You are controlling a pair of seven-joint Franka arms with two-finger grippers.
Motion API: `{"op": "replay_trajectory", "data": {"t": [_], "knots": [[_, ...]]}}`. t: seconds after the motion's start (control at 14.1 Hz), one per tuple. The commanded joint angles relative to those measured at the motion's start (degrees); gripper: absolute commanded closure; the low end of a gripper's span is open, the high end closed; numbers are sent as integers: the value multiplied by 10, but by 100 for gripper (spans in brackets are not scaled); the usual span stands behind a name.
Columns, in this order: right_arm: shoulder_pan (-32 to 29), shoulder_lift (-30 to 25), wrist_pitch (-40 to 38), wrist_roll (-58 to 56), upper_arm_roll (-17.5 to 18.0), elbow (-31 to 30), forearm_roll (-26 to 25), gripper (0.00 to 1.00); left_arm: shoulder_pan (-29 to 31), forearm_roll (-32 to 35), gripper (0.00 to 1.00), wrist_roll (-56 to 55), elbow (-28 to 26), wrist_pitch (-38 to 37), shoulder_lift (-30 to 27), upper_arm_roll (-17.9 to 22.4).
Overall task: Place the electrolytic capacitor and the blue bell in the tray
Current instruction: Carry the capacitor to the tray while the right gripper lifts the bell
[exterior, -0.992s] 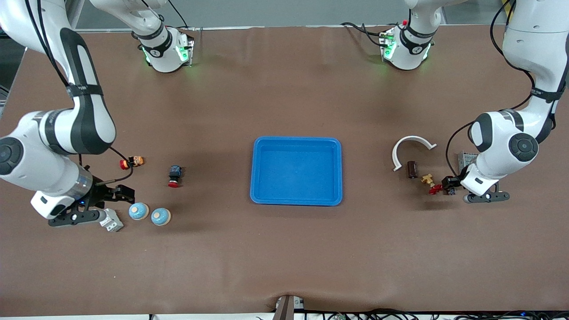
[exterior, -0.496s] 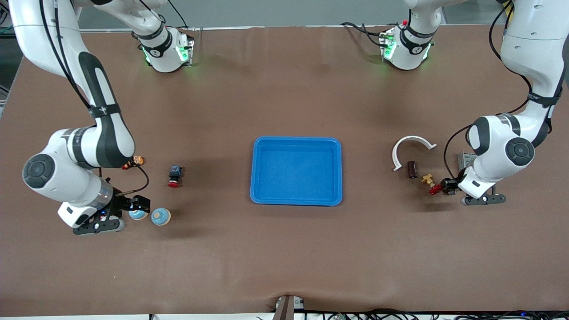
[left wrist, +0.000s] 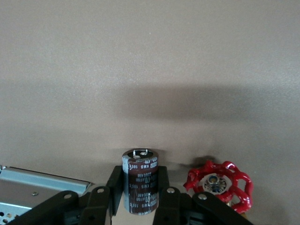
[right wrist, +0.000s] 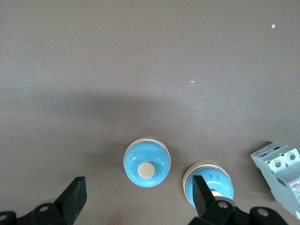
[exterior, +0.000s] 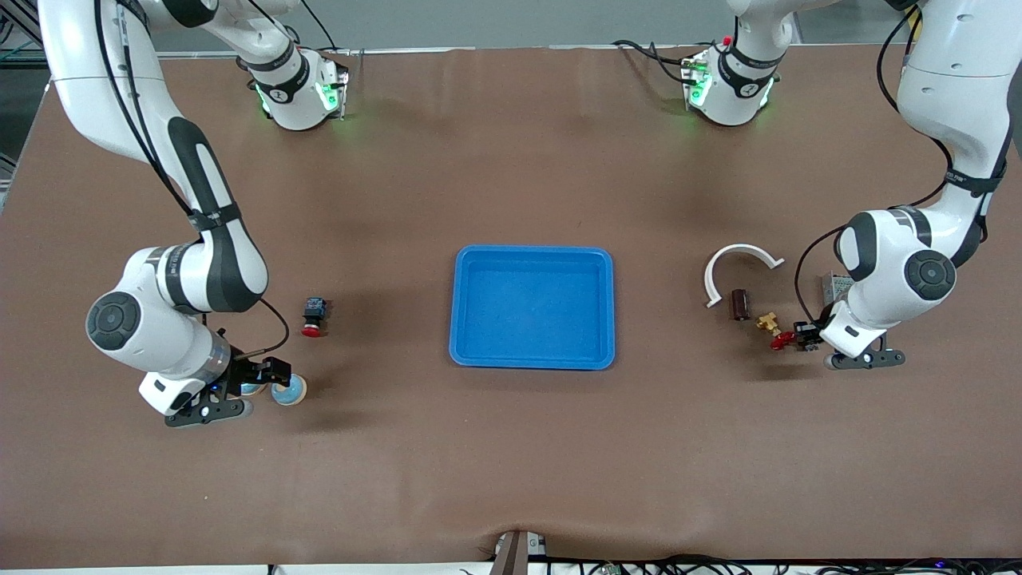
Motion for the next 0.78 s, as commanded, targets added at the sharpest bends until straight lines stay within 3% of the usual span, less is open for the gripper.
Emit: {"op": "replay_trajectory", "data": {"t": [0.0, 0.21, 0.5, 0.71], "knots": [[1, 18, 11, -22, 0, 14, 0, 0, 1, 9, 100, 0, 13, -6, -15, -2], [6, 33, 32, -36, 0, 12, -2, 0, -3, 10, 100, 0, 19, -41, -49, -10], [7, 44, 38, -63, 0, 12, -3, 0, -2, 5, 100, -23, 25, -110, -106, -63], [8, 47, 35, -116, 0, 10, -8, 0, -2, 5, 100, -105, 30, -153, -123, -118]]}}
